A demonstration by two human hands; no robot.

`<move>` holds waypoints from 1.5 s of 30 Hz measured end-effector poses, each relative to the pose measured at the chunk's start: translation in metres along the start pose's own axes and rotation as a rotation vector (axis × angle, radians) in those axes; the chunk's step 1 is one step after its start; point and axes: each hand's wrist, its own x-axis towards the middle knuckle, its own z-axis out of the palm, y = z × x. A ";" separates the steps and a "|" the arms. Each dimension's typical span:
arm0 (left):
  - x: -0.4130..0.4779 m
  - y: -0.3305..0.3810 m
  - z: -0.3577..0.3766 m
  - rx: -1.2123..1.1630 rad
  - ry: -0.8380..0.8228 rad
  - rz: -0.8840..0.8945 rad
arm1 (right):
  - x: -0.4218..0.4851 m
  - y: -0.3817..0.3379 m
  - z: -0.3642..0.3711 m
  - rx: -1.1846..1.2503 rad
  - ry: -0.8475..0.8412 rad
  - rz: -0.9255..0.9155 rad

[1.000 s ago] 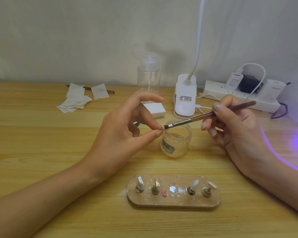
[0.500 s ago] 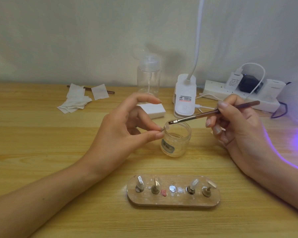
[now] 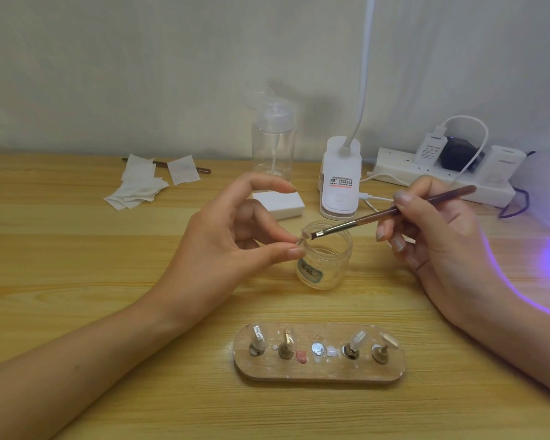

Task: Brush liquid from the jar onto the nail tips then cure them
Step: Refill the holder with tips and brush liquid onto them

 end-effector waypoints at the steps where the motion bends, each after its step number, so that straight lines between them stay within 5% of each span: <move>1: 0.000 0.000 0.000 0.000 -0.002 0.000 | 0.000 0.000 -0.001 0.003 0.017 0.007; 45: 0.001 0.001 0.000 0.028 -0.004 0.010 | 0.000 -0.001 0.001 0.023 -0.041 -0.043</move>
